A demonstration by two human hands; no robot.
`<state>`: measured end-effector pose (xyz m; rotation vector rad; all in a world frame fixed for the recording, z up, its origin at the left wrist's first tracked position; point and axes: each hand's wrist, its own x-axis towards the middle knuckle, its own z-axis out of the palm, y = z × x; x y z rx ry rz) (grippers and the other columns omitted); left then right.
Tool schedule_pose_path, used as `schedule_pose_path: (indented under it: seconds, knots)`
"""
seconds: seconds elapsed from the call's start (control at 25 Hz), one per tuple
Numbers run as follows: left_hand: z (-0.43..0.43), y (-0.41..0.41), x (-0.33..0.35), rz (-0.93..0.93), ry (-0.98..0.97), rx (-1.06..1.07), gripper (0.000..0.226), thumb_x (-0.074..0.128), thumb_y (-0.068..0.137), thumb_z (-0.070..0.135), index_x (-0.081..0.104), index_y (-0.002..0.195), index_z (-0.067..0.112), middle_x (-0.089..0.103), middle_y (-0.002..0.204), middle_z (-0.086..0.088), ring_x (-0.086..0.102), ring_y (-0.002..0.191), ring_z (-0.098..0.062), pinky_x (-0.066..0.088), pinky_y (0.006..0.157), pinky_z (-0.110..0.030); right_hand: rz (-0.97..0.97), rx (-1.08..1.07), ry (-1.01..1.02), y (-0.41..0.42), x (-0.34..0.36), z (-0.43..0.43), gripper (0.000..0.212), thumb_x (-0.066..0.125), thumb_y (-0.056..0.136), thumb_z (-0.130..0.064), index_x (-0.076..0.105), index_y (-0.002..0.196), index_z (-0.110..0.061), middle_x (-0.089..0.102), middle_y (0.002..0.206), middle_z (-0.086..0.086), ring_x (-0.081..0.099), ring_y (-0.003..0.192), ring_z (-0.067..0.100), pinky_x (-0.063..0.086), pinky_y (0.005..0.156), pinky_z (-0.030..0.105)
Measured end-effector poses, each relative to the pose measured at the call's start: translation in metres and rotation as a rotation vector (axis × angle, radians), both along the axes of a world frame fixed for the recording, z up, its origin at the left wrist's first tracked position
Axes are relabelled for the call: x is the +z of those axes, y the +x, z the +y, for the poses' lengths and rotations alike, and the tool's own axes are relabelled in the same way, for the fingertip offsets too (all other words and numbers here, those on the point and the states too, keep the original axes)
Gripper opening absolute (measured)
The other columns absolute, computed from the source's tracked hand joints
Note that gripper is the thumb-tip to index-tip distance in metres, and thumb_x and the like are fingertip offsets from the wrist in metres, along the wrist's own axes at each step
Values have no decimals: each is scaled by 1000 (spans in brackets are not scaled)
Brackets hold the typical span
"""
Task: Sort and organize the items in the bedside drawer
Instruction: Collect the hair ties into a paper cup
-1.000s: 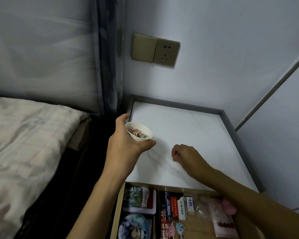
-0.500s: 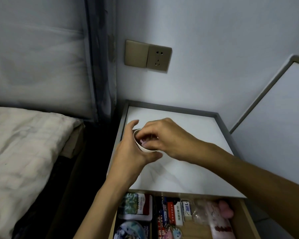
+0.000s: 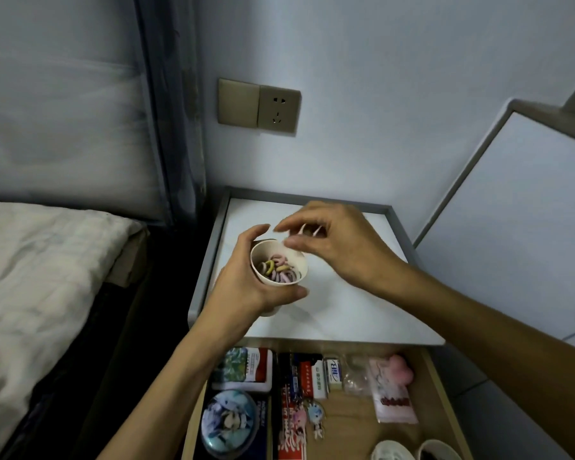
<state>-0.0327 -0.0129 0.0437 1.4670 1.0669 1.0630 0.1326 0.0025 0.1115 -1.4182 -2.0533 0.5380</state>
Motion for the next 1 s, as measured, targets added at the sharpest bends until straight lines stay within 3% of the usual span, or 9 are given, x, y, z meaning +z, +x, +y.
schedule_pose_path:
  seconds: [0.16, 0.28, 0.36, 0.48, 0.56, 0.68, 0.76, 0.88, 1.0]
  knots:
    - [-23, 20, 13, -32, 3, -107, 94, 92, 58, 13, 43, 135, 34, 58, 120, 6, 65, 99, -9, 55, 72, -19, -215, -143, -237, 29, 16, -28, 30, 66, 86, -50, 72, 106, -28, 68, 82, -11, 59, 64, -1, 41, 63, 19]
    - [-42, 32, 23, -18, 19, -148, 91, 91, 59, 10, 44, 134, 32, 59, 118, 3, 67, 95, -8, 56, 69, -20, -191, -155, -295, 40, 15, -57, 20, 64, 90, -43, 72, 81, -27, 65, 62, -9, 57, 53, 1, 42, 57, 20]
    - [-59, 37, 24, 22, 12, -179, 91, 92, 59, 13, 44, 134, 32, 59, 118, 2, 66, 96, -8, 57, 73, -22, -140, -178, -289, 45, 9, -77, 22, 61, 92, -31, 69, 73, -25, 66, 59, -6, 58, 50, 4, 45, 55, 22]
    - [-89, 38, 20, 70, -69, -218, 91, 90, 60, 39, 42, 137, 35, 58, 125, 7, 63, 107, -8, 56, 86, -29, -172, -227, -261, 52, -4, -108, 30, 57, 94, -21, 62, 64, -25, 61, 57, -6, 56, 49, 5, 40, 50, 21]
    - [-105, 40, 16, 177, -88, -162, 79, 76, 68, 59, 45, 137, 36, 56, 129, 14, 58, 112, -5, 51, 90, -26, -240, -245, -251, 61, -24, -123, 34, 56, 94, -21, 60, 60, -25, 58, 57, -6, 56, 54, 8, 36, 51, 23]
    - [-111, 47, -4, 579, 63, -68, 52, 59, 91, 51, 51, 134, 24, 63, 123, 10, 63, 99, -8, 52, 83, -27, -261, -272, -268, 72, -61, -136, 33, 56, 94, -23, 61, 62, -17, 58, 58, -1, 58, 60, 17, 37, 52, 29]
    - [-111, 54, -24, 759, 182, -110, 32, 53, 98, 40, 65, 118, 19, 71, 109, 3, 66, 92, -12, 52, 76, -28, -257, -269, -277, 74, -83, -145, 31, 55, 94, -24, 60, 65, -13, 58, 59, -2, 58, 61, 16, 41, 54, 32]
    - [-107, 62, -57, 891, 233, -202, 27, 53, 100, 31, 70, 88, 15, 73, 85, -6, 68, 73, -17, 42, 55, -20, -255, -204, -343, 75, -111, -155, 30, 54, 96, -28, 61, 68, -18, 57, 62, -4, 56, 63, 14, 38, 56, 34]
    - [-107, 68, -88, 906, 60, -226, 26, 55, 99, 30, 72, 87, 14, 72, 79, -4, 68, 56, -10, 50, 47, -16, -133, -136, -414, 87, -138, -162, 35, 56, 97, -31, 66, 69, -13, 62, 66, 1, 60, 66, 20, 44, 61, 36]
